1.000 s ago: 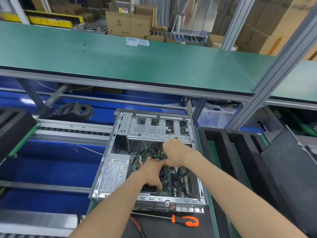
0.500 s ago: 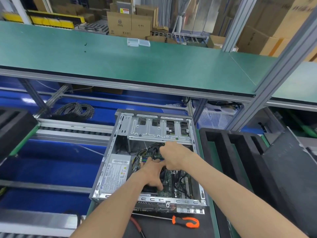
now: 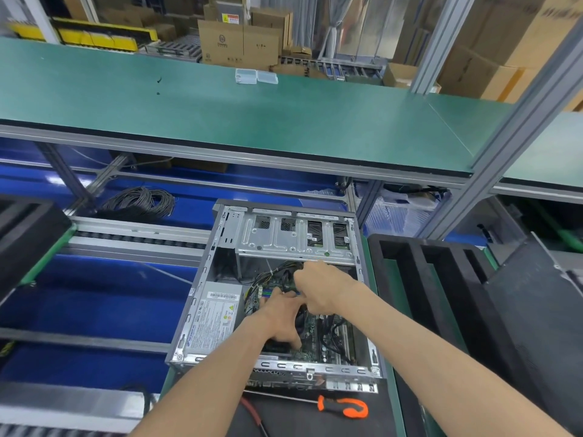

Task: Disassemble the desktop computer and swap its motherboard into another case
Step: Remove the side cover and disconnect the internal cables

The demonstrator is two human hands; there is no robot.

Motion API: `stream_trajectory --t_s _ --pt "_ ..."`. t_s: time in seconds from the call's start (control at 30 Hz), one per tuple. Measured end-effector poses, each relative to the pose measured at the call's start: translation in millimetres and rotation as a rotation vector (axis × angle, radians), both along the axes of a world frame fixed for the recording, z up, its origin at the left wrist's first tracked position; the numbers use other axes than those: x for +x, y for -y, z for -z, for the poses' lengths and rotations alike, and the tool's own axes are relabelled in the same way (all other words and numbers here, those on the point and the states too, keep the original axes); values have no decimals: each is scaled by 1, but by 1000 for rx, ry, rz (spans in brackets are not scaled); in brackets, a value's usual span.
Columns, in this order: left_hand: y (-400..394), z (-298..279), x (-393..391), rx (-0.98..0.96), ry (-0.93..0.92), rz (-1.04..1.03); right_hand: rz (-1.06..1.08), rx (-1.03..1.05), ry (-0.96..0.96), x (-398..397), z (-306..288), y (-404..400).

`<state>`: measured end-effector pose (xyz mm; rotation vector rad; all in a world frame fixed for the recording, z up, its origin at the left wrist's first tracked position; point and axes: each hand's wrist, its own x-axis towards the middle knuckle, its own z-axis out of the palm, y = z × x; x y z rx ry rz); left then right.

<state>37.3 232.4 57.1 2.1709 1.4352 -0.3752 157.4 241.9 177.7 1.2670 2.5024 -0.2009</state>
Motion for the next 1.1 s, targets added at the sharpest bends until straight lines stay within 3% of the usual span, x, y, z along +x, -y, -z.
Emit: stream_trajectory --t_s 0.1,0.3,0.6,0.8,1.1 --pt "2 1 0 23 13 -19 -160 26 59 -5 1 3" --pt "1 1 -3 -35 54 -38 156 23 -18 9 0 -8" --pt "2 -3 0 -8 18 -15 -32 -41 -111 10 -3 2" --pt "2 -8 0 -15 13 -6 163 -3 -308 40 -1 13" --pt "5 -6 -3 33 114 -32 256 -39 -347 47 1 35"
